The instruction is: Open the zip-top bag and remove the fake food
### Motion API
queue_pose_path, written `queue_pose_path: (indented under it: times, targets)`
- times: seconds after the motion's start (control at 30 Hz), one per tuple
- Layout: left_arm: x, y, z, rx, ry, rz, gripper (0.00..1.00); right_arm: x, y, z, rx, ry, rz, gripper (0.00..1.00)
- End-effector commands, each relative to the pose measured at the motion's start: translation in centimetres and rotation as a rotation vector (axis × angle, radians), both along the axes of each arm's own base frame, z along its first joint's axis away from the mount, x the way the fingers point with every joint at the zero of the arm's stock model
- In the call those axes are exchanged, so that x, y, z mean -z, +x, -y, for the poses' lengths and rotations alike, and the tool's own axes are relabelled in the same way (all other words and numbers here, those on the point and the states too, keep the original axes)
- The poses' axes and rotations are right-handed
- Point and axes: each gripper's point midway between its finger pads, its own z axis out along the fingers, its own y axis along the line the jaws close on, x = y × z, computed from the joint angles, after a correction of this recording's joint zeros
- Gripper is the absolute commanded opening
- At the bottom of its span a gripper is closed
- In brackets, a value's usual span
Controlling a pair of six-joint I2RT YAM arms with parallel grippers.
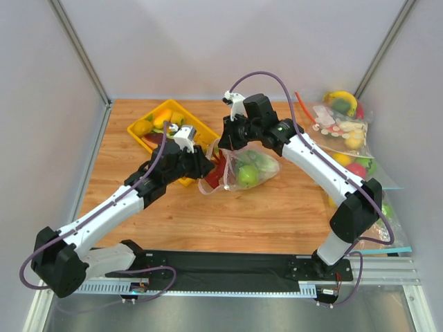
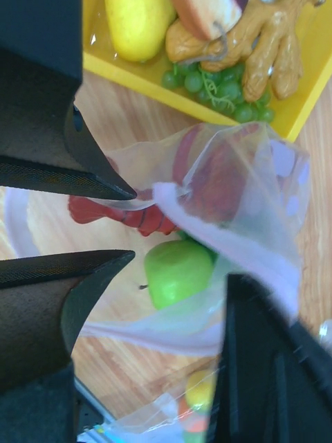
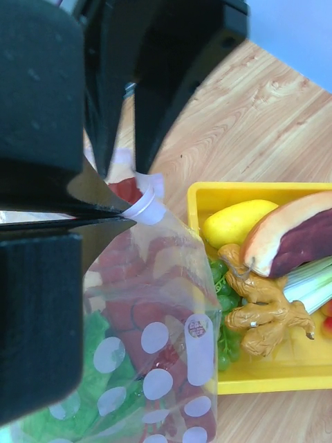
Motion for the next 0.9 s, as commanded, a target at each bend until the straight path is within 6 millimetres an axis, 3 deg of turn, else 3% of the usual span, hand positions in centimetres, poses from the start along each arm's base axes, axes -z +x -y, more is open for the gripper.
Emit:
queue_pose_path:
  times: [0.0,0.1,0.23,0.3,0.47,0.63,0.87]
  targets:
    - [-3.4,-2.1,1.0,0.059,-0.086,0.109,0.43,-1.4,0.9,-0.8,0.01,0.039,0.044,0.0]
    - [-3.3,-2.3,-0.6,-0.028,-0.043,0.128,0.45,-1.3,1.2,-1.0,0.014,0.042,0.04,0.0]
    - [-1.9,-1.5,-5.0,-0.264,0.027,0.103,0.45,-1.2,1.3,-1.1,0.017,0.043,0.032,0.0]
    - [-2.0,-1.8,-5.8,-0.293,0.021,0.114,0.45,-1.5,1.4,-1.1,0.019,0.048,0.037,0.0]
    - [-2.6,-2.2,-3.8,-0.207,-0.043,0.105,0.45,-1.6,1.3,-1.4,0.019,0.054,0.03,0.0]
    - [-0.9,-2.5,-0.7,-0.13,-0.142,0.022,0.45,-2.1,1.3,-1.6,0.021,0.062,0.036,0.0]
    - [1.9,-2.6,-0.3,-0.144,-0.12,-0.048,0.45,-2.2,1.1,-1.9,0.016,0.065,0.032,0.0]
